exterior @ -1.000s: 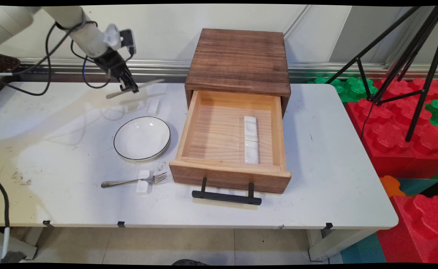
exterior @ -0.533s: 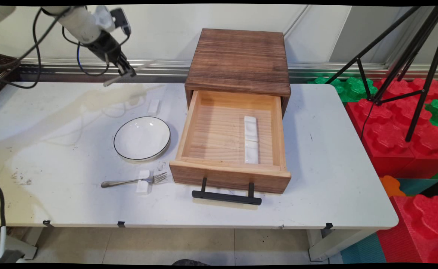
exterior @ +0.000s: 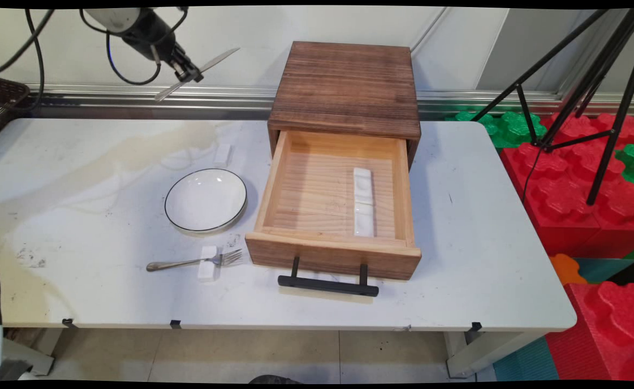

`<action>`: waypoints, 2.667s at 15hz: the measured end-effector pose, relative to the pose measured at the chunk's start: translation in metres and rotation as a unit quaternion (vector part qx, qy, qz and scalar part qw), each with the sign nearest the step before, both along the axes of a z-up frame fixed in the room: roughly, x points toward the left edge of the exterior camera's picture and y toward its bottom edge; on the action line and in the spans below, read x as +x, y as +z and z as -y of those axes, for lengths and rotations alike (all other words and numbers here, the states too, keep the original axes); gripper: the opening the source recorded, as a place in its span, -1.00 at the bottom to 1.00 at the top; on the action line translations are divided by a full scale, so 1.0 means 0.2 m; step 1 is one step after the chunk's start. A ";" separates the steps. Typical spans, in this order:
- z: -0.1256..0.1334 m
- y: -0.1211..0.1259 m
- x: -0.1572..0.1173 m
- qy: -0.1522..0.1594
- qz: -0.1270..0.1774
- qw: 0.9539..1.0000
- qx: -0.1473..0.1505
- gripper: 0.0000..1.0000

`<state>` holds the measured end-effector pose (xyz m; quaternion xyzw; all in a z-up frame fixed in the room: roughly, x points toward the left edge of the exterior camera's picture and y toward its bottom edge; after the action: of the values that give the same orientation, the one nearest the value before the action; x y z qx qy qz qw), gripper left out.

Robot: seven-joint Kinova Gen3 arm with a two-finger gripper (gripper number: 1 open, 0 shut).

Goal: Place the picked object into the drawer

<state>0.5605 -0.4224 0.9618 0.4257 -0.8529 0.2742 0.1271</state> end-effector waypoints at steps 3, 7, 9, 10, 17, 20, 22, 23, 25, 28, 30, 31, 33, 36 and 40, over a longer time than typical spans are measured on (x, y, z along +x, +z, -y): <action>-0.03 0.08 -0.09 -0.014 -0.009 1.000 -0.013 -1.00; -0.10 0.18 -0.30 -0.048 -0.032 0.998 -0.026 -1.00; -0.13 0.21 -0.40 -0.065 -0.042 0.997 -0.029 -1.00; -0.15 0.23 -0.47 -0.078 -0.047 0.995 -0.029 -1.00; -0.24 0.25 -0.84 -0.142 -0.054 0.988 -0.007 -1.00; -0.27 0.22 -1.02 -0.164 -0.055 0.985 0.007 -1.00; -0.27 0.19 -1.12 -0.174 -0.055 0.983 0.015 -1.00; -0.26 0.18 -1.17 -0.181 -0.055 0.982 0.018 -1.00; -0.24 0.14 -1.26 -0.194 -0.054 0.979 0.023 -1.00; -0.18 0.08 -1.36 -0.217 -0.050 0.974 0.027 -1.00; -0.13 0.04 -1.40 -0.231 -0.048 0.971 0.030 -1.00; -0.10 0.01 -1.42 -0.238 -0.048 0.970 0.032 -1.00; -0.06 -0.03 -1.44 -0.246 -0.049 0.967 0.034 -1.00; 0.00 -0.10 -1.45 -0.260 -0.049 0.964 0.036 -1.00; 0.06 -0.19 -1.46 -0.275 -0.053 0.959 0.040 -1.00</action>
<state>0.2679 -0.4349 0.9240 0.1931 -0.9394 0.1713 0.2254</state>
